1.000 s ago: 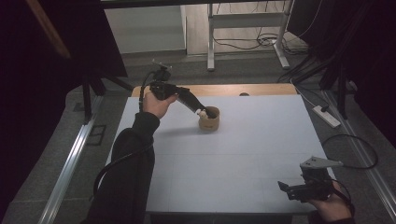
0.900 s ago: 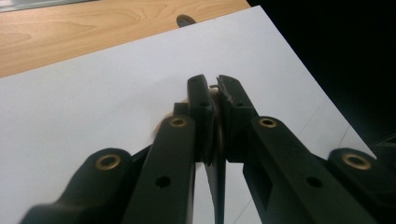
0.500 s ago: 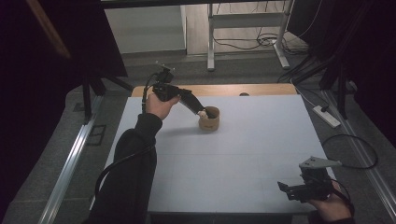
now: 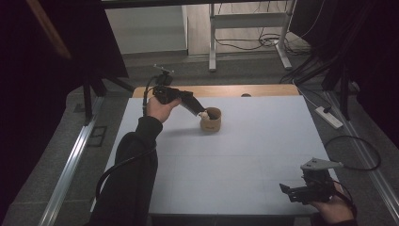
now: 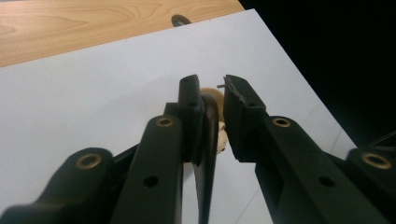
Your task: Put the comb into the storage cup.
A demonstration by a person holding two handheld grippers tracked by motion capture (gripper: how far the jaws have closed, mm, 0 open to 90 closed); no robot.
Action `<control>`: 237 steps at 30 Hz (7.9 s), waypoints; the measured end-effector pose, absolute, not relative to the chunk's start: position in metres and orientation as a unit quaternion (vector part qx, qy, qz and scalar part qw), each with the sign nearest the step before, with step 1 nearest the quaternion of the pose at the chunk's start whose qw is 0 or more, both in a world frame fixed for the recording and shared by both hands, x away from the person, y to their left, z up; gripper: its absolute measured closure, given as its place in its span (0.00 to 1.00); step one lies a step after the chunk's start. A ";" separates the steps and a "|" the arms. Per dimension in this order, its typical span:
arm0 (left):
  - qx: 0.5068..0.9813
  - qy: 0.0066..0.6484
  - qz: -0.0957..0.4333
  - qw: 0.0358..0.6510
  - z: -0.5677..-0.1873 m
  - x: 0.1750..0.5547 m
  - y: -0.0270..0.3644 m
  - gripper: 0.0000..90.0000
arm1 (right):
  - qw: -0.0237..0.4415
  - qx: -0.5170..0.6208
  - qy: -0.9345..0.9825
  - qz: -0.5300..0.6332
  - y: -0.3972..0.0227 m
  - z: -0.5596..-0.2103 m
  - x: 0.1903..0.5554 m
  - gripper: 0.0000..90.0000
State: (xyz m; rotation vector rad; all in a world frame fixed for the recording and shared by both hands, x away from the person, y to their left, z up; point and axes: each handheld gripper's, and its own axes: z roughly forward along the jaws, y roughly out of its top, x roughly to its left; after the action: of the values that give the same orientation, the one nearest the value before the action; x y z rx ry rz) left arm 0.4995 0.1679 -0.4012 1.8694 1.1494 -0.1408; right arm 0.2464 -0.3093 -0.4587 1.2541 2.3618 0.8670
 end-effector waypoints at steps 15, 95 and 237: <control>0.772 0.444 0.019 0.455 -0.400 0.493 0.166 0.55 | 0.165 0.439 0.830 0.302 -0.309 -0.459 0.246 0.00; 0.772 0.384 0.123 0.491 -0.426 0.411 0.191 0.01 | 0.169 0.438 0.831 0.299 -0.307 -0.459 0.246 0.00; 0.784 0.435 0.133 0.423 -0.471 0.224 0.254 0.00 | 0.176 0.430 0.832 0.304 -0.307 -0.457 0.243 0.00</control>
State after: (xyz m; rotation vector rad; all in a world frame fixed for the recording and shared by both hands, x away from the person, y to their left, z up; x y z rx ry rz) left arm 0.2241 0.2544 -0.4711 1.9620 1.0889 0.3330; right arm 0.2429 -0.3068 -0.4574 1.2173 2.3555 0.8608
